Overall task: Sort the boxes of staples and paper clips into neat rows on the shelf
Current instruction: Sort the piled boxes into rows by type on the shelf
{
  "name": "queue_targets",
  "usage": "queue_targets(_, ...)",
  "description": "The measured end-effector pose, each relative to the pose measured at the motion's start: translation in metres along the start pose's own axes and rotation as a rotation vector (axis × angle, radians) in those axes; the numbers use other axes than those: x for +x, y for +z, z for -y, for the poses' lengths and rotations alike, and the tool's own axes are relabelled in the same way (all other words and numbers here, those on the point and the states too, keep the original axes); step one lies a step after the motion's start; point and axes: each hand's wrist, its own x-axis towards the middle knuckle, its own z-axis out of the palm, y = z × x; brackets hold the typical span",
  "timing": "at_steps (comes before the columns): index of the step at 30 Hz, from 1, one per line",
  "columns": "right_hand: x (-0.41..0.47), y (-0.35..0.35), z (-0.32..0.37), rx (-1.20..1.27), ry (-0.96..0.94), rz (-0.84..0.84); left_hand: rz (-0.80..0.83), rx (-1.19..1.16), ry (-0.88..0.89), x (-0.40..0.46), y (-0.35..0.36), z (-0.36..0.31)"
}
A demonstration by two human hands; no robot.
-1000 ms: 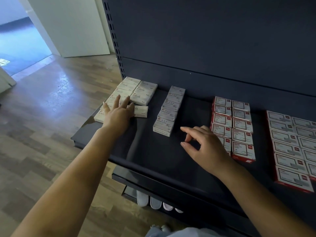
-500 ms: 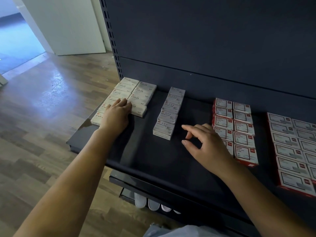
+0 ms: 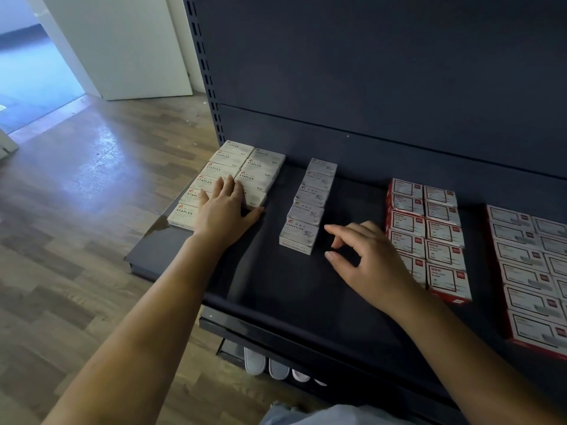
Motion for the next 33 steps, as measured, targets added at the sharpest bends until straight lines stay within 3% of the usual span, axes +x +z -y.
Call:
queue_targets(12,-0.017,-0.01,-0.012,0.008,0.002,-0.006,0.035,-0.075,-0.011,-0.003,-0.002,-0.012)
queue_targets(16,-0.027,-0.017,-0.019,-0.017,0.002,-0.046,-0.042,-0.167,0.058,-0.02,-0.012,-0.024)
queue_targets(24,-0.056,-0.042,-0.05,-0.098,0.032,-0.117,-0.168,-0.27,0.235,-0.077,-0.028,-0.102)
queue_targets(33,-0.117,-0.104,-0.107,-0.131,0.122,-0.179,-0.045,-0.273,0.385,-0.115,-0.022,-0.22)
